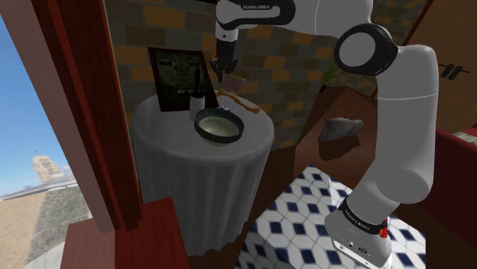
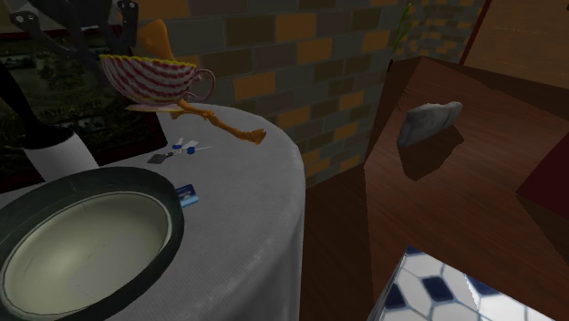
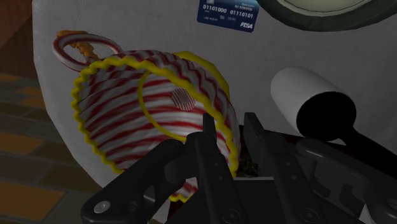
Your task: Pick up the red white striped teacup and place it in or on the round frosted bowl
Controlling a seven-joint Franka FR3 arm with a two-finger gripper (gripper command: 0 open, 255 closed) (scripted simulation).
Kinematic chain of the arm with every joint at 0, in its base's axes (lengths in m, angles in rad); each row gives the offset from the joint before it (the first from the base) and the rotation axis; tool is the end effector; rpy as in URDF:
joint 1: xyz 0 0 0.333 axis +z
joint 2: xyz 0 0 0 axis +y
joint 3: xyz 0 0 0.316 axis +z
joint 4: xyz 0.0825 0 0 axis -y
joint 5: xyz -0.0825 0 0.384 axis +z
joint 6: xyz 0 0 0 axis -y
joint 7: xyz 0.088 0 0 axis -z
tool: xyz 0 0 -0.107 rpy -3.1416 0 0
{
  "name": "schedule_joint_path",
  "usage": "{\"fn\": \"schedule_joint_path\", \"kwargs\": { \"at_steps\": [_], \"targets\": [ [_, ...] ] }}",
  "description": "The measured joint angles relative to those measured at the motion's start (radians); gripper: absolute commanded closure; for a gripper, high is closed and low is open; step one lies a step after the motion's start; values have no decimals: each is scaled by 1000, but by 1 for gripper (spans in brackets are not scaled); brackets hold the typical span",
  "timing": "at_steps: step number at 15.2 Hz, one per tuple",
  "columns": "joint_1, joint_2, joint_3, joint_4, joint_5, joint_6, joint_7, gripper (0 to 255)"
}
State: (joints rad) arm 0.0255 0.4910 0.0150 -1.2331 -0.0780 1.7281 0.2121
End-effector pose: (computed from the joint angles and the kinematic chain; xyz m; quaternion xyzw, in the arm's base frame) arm 0.7021 0.0189 0.4893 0.9961 -0.0805 0.0064 0.0345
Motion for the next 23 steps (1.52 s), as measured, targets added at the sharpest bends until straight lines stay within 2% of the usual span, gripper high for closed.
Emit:
{"fn": "schedule_joint_path", "kwargs": {
  "at_steps": [4, 11, 14, 18, 20, 23],
  "targets": [
    [2, 10, 0, 66, 0, -56, -3, 255],
    [79, -136, 32, -127, -9, -18, 109, 255],
    [118, -160, 50, -150, -13, -22, 166, 255],
    [165, -236, 77, -258, -15, 5, 244, 255],
    [194, -249, 94, -263, -17, -8, 288, 255],
    [208, -268, 104, -314, -18, 23, 316, 255]
  ]
}}
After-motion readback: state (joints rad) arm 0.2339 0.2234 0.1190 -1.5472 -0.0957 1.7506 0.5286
